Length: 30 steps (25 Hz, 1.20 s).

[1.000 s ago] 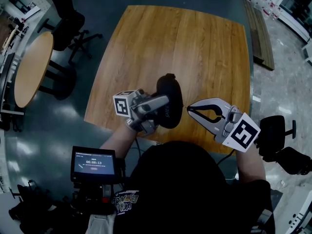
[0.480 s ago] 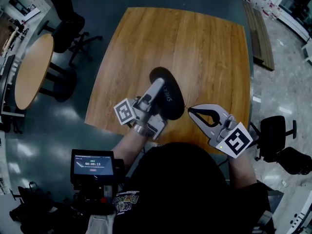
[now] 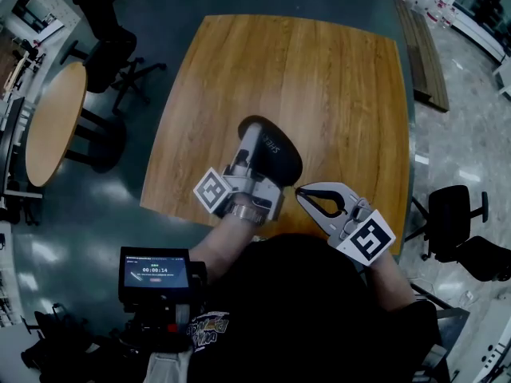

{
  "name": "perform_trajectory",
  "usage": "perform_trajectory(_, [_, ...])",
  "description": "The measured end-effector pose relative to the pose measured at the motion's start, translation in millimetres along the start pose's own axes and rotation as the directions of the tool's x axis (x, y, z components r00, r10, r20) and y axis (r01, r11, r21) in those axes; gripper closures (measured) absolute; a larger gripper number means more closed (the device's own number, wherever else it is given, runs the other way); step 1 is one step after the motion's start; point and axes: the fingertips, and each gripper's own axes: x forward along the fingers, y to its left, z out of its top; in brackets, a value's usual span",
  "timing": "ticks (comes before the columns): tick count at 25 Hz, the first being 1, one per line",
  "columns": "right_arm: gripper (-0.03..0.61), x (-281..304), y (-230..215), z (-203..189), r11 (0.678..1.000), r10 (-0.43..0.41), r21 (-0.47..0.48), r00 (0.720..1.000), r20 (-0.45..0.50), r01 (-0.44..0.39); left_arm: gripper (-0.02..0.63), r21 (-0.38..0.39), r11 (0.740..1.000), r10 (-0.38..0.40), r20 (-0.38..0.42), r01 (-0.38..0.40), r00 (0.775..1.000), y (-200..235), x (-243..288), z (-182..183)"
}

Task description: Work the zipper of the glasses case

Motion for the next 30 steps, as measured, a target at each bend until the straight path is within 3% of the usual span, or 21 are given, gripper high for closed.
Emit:
perform_trajectory(4, [0.574,10,8,-7,1.0,0.031,0.004,0.999,-0.008,-0.031,0.352,0.004,0.999,0.043,0.006,-0.043,0.999,9,-3,-11])
perform_trajectory(7, [0.574,8,8,-11,0.998,0.025,-0.049,0.999,-0.021,-0.026,0.353,0.021,0.998,0.057,-0.007,-0.057,0.998,13,-4,-15])
perform_trajectory(13, [0.572,-8,-23,-18,0.993,-0.117,0.021,0.993,-0.009,0.118,0.353,0.112,0.993,0.039,-0.079,-0.03,0.996,7,-7,-18])
perform_trajectory(19, [0.572,-31,-60,-29,0.949,-0.295,0.125,0.955,0.031,0.289,0.355,0.227,0.973,0.018,-0.212,0.031,0.977,1,-16,-38])
perform_trajectory(22, [0.572,-37,-66,-32,0.942,-0.306,0.155,0.951,0.036,0.297,0.356,0.274,0.961,0.023,-0.257,0.05,0.966,1,-20,-47])
perform_trajectory(25, [0.566,-38,-63,-31,0.948,-0.288,0.16,0.956,0.055,0.276,0.356,0.27,0.962,0.034,-0.257,0.038,0.966,6,-20,-48])
perform_trajectory(26, [0.543,-39,-63,-29,0.948,-0.289,0.162,0.955,0.069,0.275,0.356,0.263,0.964,0.04,-0.257,0.03,0.965,8,-21,-48])
perform_trajectory(28, [0.411,-38,-63,-27,0.948,-0.297,0.147,0.951,0.084,0.283,0.356,0.255,0.967,0.053,-0.26,0.016,0.964,13,-24,-50])
perform_trajectory(30, [0.366,-35,-64,-25,0.952,-0.301,0.091,0.95,0.081,0.293,0.356,0.252,0.968,0.057,-0.269,0.014,0.961,15,-25,-52])
